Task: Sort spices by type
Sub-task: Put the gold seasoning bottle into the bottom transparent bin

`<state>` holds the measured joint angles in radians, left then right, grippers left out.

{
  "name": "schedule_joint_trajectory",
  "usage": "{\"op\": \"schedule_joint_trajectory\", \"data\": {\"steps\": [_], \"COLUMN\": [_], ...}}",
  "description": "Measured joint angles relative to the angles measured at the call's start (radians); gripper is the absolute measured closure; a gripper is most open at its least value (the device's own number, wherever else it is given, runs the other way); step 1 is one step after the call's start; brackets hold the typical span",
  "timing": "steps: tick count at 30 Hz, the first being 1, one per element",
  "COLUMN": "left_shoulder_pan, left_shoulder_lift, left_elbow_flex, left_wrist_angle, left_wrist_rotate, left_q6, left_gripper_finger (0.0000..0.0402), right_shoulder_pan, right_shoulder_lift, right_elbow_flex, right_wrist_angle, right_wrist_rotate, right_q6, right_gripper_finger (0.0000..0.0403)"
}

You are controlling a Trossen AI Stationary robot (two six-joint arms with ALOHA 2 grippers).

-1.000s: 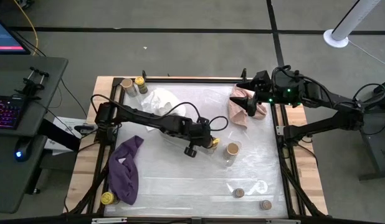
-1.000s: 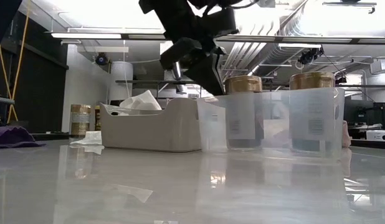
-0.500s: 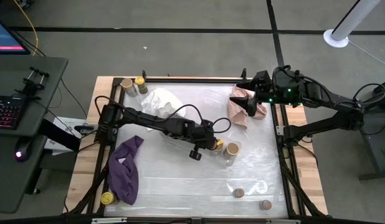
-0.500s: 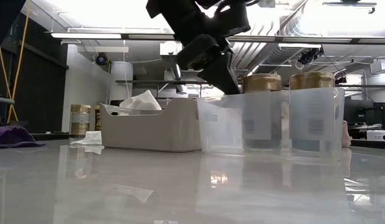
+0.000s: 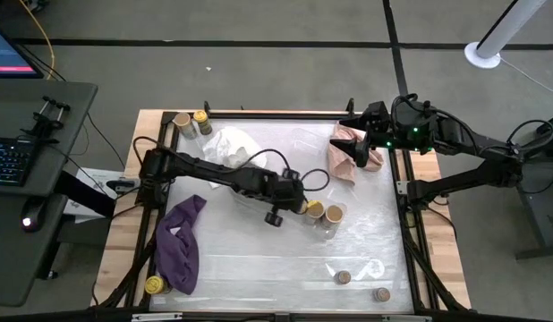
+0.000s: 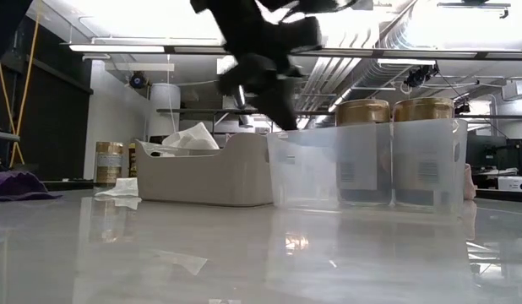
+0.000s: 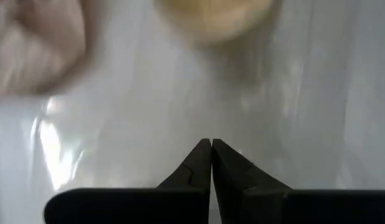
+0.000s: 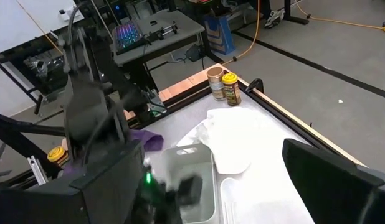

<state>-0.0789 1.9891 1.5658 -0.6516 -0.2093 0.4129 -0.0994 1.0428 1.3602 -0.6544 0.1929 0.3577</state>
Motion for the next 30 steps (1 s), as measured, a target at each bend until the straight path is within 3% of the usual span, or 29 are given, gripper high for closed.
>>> {"op": "schedule_joint_trajectory", "data": {"steps": [4, 6, 13, 16, 21, 30], "left_shoulder_pan": [0.075, 0.135, 0.404, 0.52, 0.694, 0.9], "left_shoulder_lift": [-0.101, -0.182, -0.603, -0.716, -0.724, -0.628], "left_elbow_flex": [-0.004, -0.045, -0.373, -0.444, -0.419, -0.299], "left_wrist_angle": [-0.274, -0.313, -0.144, -0.149, -0.319, -0.437], "left_wrist_rotate": [-0.012, -0.01, -0.027, -0.039, -0.027, -0.099], "left_q6": [-0.069, -0.131, -0.267, -0.36, -0.461, -0.578], "left_gripper_finger": [0.0401, 0.0401, 0.0401, 0.04, 0.0356, 0.0191], "right_shoulder_pan": [0.0, -0.001, -0.001, -0.001, -0.001, -0.001], "right_shoulder_lift": [0.0, 0.0, 0.0, 0.0, 0.0, 0.0], "right_elbow_flex": [0.0, 0.0, 0.0, 0.0, 0.0, 0.0], "right_wrist_angle": [0.0, 0.0, 0.0, 0.0, 0.0, 0.0], "right_wrist_rotate": [0.0, 0.0, 0.012, 0.015, 0.043, 0.043], "right_q6": [-0.014, -0.014, 0.005, 0.005, 0.002, -0.003], "right_gripper_finger": [0.0025, 0.0025, 0.0025, 0.0025, 0.0025, 0.0025]}}
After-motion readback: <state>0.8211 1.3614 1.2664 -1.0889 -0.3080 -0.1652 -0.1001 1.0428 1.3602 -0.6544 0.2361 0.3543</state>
